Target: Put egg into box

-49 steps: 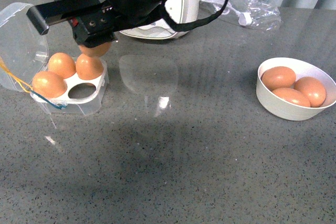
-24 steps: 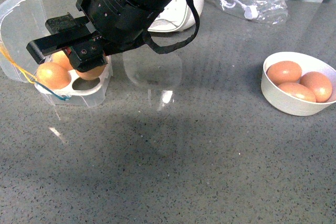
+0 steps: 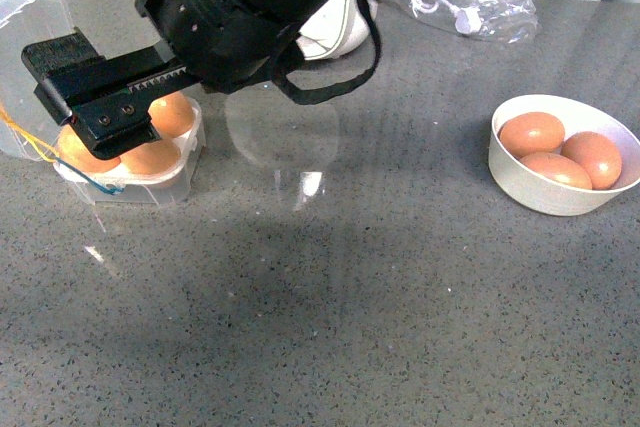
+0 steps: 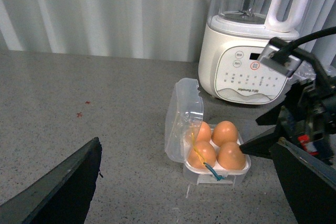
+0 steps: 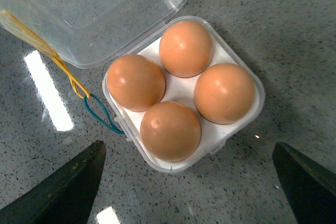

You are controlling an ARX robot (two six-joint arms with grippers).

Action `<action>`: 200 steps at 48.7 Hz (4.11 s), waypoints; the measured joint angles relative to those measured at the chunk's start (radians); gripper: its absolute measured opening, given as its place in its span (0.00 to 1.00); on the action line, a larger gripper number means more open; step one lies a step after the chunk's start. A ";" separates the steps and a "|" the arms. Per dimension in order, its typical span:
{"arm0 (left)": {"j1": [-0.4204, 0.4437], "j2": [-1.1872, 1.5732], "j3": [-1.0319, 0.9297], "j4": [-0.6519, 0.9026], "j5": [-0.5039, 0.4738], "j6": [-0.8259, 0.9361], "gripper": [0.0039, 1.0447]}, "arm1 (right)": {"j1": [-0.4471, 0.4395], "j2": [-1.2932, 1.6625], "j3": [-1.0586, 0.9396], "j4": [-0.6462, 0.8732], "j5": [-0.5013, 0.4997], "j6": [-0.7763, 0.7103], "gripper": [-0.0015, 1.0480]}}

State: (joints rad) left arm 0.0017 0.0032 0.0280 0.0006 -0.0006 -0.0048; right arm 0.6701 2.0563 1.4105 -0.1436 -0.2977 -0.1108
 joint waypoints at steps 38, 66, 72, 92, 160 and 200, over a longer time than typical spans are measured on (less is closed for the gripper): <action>0.000 0.000 0.000 0.000 0.000 0.000 0.94 | -0.414 -0.871 -1.000 0.504 0.638 -0.005 0.93; 0.000 -0.001 0.000 0.000 0.000 0.000 0.94 | -0.668 -1.331 -1.401 0.840 0.300 0.100 0.07; 0.000 -0.001 0.000 0.000 0.000 0.000 0.94 | -0.668 -1.440 -1.405 0.745 0.299 0.100 0.03; 0.000 -0.002 0.000 0.000 0.000 0.000 0.94 | -0.668 -1.697 -1.406 0.504 0.299 0.100 0.03; 0.060 0.306 0.052 -0.026 -0.187 -0.216 0.94 | -0.668 -2.052 -1.405 0.144 0.295 0.100 0.62; 0.091 1.650 0.756 0.227 -0.085 -0.358 0.94 | -0.668 -2.052 -1.405 0.144 0.296 0.101 0.93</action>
State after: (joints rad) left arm 0.0925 1.6535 0.7841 0.2276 -0.0860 -0.3630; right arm 0.0021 0.0040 0.0051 0.0006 -0.0017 -0.0101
